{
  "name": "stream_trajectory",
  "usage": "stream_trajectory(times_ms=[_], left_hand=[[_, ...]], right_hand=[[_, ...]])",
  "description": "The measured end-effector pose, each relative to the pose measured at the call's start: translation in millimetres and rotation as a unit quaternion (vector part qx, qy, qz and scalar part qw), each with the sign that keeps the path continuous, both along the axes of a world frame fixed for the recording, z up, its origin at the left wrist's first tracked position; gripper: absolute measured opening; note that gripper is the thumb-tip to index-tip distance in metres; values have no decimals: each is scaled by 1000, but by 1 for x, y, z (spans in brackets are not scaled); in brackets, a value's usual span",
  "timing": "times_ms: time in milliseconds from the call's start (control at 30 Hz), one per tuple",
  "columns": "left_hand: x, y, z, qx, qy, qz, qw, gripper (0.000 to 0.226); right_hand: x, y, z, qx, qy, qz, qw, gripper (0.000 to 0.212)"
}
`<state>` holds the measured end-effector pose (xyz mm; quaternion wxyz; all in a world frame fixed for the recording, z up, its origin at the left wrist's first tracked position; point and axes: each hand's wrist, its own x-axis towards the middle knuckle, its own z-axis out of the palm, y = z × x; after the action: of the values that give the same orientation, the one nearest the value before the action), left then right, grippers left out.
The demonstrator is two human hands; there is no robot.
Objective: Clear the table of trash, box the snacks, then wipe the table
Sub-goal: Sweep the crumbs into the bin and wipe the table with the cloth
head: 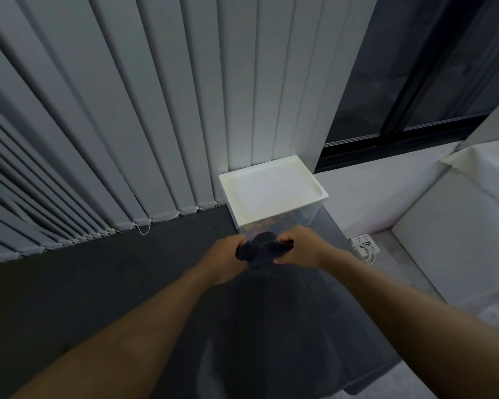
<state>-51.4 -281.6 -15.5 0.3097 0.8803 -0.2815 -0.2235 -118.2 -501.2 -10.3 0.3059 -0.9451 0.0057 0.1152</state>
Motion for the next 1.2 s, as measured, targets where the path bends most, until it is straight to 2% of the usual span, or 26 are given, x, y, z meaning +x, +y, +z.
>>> stream_trajectory(times_ms=[133, 233, 300, 467, 567, 633, 700, 767, 867, 1067, 1200], left_hand=[[-8, 10, -29, 112, 39, -70, 990, 29], [-22, 14, -50, 151, 77, -104, 980, 27], [-29, 16, -60, 156, 93, -98, 978, 24], [-24, 12, -67, 112, 154, -25, 981, 19], [-19, 9, -72, 109, 180, 7, 978, 20], [-18, 11, -82, 123, 181, 19, 976, 37], [-21, 16, -88, 122, 173, 38, 977, 50], [-24, 21, -91, 116, 164, 48, 979, 59], [-28, 33, -93, 141, 137, 33, 980, 77], [-31, 68, -92, 227, 60, 14, 972, 73], [-31, 95, -82, 266, 9, 38, 963, 68]], right_hand=[[-13, 9, -14, -29, 128, 53, 990, 25], [-23, 15, -33, 26, 223, 51, 973, 18], [-29, 21, -42, 84, 266, 11, 960, 10], [-30, 32, -46, 182, 298, -140, 926, 16], [-25, 29, -50, 155, 286, -146, 934, 11], [-21, 25, -61, 52, 228, -111, 966, 4], [-22, 24, -75, -29, 179, -84, 980, 27], [-26, 27, -83, -44, 155, -78, 984, 53], [-29, 37, -93, -60, 142, -36, 987, 66], [-16, 57, -97, -53, 137, 13, 989, 69], [4, 77, -89, -67, 98, 37, 992, 71]])
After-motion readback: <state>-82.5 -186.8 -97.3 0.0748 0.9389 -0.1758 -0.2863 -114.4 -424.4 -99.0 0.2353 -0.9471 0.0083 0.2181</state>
